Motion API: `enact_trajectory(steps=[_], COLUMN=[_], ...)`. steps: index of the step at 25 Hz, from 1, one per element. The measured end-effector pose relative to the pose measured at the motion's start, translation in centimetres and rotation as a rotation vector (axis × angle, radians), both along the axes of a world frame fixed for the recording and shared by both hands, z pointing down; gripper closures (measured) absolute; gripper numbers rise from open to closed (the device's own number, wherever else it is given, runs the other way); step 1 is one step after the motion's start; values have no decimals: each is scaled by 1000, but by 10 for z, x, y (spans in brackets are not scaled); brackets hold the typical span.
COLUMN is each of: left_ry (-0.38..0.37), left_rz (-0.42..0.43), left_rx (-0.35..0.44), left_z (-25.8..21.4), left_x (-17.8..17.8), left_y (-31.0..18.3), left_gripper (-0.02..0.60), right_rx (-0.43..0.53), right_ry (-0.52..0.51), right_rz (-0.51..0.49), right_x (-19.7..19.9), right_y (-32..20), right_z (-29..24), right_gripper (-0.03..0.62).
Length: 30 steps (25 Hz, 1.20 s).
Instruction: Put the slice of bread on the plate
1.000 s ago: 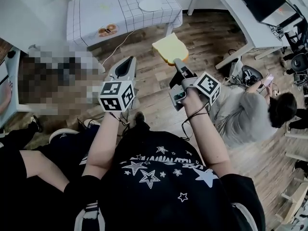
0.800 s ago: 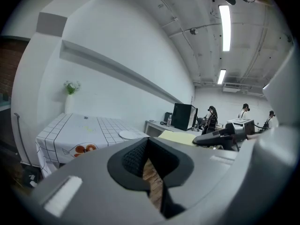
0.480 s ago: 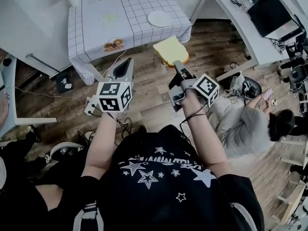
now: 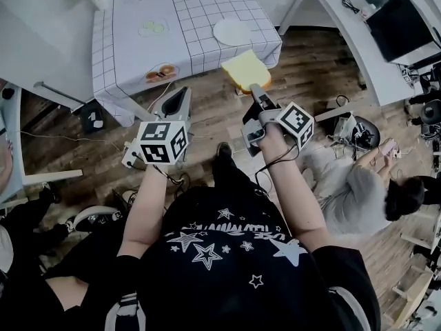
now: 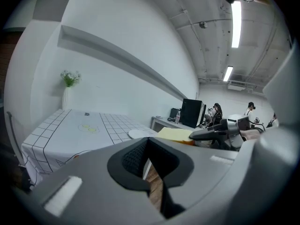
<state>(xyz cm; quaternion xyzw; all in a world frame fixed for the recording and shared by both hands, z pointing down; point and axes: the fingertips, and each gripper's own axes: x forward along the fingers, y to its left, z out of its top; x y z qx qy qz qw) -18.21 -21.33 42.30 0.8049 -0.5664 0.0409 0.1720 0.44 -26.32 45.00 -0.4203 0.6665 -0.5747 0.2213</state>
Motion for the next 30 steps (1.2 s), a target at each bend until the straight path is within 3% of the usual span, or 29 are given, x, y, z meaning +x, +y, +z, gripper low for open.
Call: enact_trajectory(steps=[12, 21, 30], left_ry=[-39, -46, -45], left_rz=[-22, -111, -116], left_rx=[-83, -113, -129], left_z=[21, 30, 36], left_x=[21, 15, -6], left_y=[-98, -140, -173], left_gripper=[572, 572, 572], right_rx=[-52, -92, -140], right_ry=[-3, -16, -8], right_rz=[-91, -146, -125], right_x=[-3, -11, -26], right_y=[-121, -177, -212], right_z=[26, 47, 66], right_gripper=[508, 508, 508])
